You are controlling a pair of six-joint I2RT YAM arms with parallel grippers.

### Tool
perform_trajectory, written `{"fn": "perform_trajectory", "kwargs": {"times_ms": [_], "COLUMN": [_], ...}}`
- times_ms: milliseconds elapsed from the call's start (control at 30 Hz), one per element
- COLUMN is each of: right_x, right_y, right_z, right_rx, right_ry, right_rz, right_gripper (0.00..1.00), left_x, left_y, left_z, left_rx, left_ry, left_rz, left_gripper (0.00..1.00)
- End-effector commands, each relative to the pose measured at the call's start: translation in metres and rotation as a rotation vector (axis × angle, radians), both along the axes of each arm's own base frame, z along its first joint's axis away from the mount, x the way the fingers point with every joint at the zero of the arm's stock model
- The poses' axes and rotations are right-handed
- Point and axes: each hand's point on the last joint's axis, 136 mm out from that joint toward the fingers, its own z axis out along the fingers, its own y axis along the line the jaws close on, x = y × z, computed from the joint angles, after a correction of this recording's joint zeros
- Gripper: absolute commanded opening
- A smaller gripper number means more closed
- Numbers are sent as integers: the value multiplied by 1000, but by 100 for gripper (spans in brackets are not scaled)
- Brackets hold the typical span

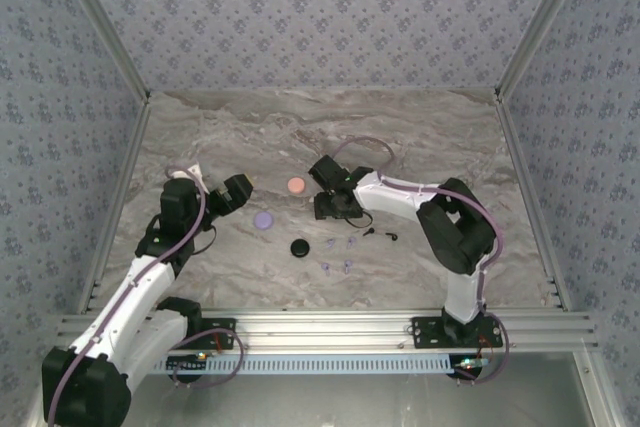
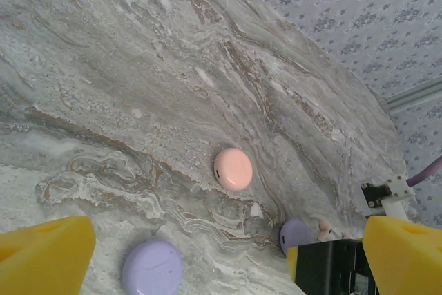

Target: Insert the wireless bluetooth earbuds into the charging case

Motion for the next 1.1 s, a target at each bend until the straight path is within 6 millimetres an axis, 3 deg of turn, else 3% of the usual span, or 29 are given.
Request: {"fn": "perform_trajectory", "kwargs": {"times_ms": [0, 600, 800, 933, 1067], "right_x": [6, 15, 22, 19, 6], "right_y": [-1, -5, 0, 0, 7], "right_z": [0, -17, 12, 44, 85], "right_rx": [-41, -103, -61, -47, 2], "right_ry": [-11, -15, -141, -265, -444], "right_rz": [-15, 8, 127, 270, 468], "right_gripper": [69, 53, 50, 50, 50], "left_x": [-1, -1, -3, -5, -9], "left_y": [1, 2, -1, -13, -38], "left_z": [4, 4, 10, 22, 45], "left_rx": [-1, 2, 13, 0, -25], "left_ry": [-7, -3, -4, -17, -59], "left_rz": [10, 16, -15, -89, -251], "left_gripper": [99, 99, 99, 99, 98]}}
